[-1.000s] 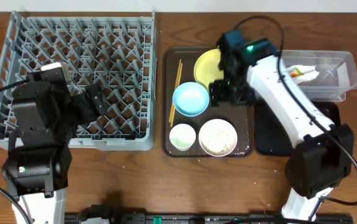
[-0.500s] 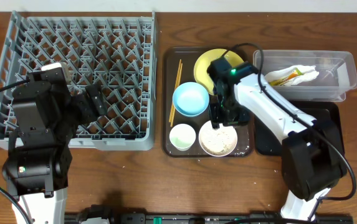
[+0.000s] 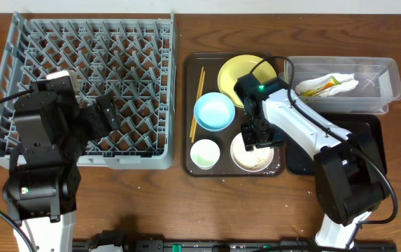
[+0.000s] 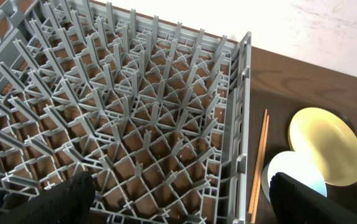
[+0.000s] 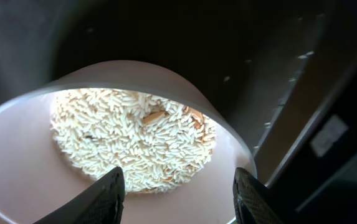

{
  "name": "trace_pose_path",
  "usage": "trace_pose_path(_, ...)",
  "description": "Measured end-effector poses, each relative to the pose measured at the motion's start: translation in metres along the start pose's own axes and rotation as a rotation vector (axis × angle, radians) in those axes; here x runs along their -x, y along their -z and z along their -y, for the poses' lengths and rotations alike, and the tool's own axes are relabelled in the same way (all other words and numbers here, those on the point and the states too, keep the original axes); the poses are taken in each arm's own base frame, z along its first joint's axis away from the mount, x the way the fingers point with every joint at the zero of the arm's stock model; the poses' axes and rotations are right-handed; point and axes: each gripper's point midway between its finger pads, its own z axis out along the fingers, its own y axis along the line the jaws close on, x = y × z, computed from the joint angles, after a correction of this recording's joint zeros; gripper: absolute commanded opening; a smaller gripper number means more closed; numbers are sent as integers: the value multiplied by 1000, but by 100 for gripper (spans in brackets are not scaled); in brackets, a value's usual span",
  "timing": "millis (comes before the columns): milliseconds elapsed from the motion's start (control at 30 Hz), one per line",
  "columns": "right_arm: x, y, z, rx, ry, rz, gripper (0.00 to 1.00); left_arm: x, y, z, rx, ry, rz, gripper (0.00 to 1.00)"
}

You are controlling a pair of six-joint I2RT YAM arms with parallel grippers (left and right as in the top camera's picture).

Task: Sort waste into correct bins and load items into the dishwasher
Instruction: 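Move the right gripper down and grasp the pink rice bowl rim, then lift the pink bowl and carry it over the black tray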

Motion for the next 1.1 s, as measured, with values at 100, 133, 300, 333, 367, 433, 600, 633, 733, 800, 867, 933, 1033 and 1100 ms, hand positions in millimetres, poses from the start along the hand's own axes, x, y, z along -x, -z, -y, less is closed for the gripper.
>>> trace_pose_path(100, 4, 0, 6, -36, -3, 19, 54, 0, 0, 0, 0, 0, 0, 90)
trace_pose_path(133, 5, 0, 8, -42, -3, 23, 54, 0, 0, 0, 0, 0, 0, 90)
trace_pose_path(300, 11, 6, 6, -35, -6, 44, 53, 0, 0, 0, 0, 0, 0, 90)
trace_pose_path(333, 14, 9, 3, -18, -5, 52, 54, 0, 0, 0, 0, 0, 0, 90)
trace_pose_path(367, 17, 13, -1, 2, -4, 62, 54, 0, 0, 0, 0, 0, 0, 90)
trace_pose_path(433, 24, 23, -12, 55, 2, 87, 55, 0, 0, 0, 0, 0, 0, 90)
trace_pose_path(600, 28, 34, -45, 158, 30, 112, 52, 0, 0, 0, 0, 0, 0, 90)
trace_pose_path(633, 25, 34, -52, 166, 31, 110, 50, 0, 0, 0, 0, 0, 0, 90)
trace_pose_path(733, 20, 34, -67, 173, 11, 114, 46, 0, 0, 0, 0, 0, 0, 90)
trace_pose_path(800, 16, 31, -72, 153, -18, 114, 45, 0, 0, 0, 0, 0, 0, 90)
trace_pose_path(867, 12, 27, -72, 119, -49, 114, 43, 0, 0, 0, 0, 0, 0, 90)
trace_pose_path(933, 9, 23, -71, 86, -73, 120, 42, 0, 0, 0, 0, 0, 0, 90)
trace_pose_path(1033, 7, 16, -70, 59, -97, 130, 38, 0, 0, 0, 0, 0, 0, 90)
trace_pose_path(1100, 6, 11, -68, 45, -107, 133, 33, 0, 0, 0, 0, 0, 0, 90)
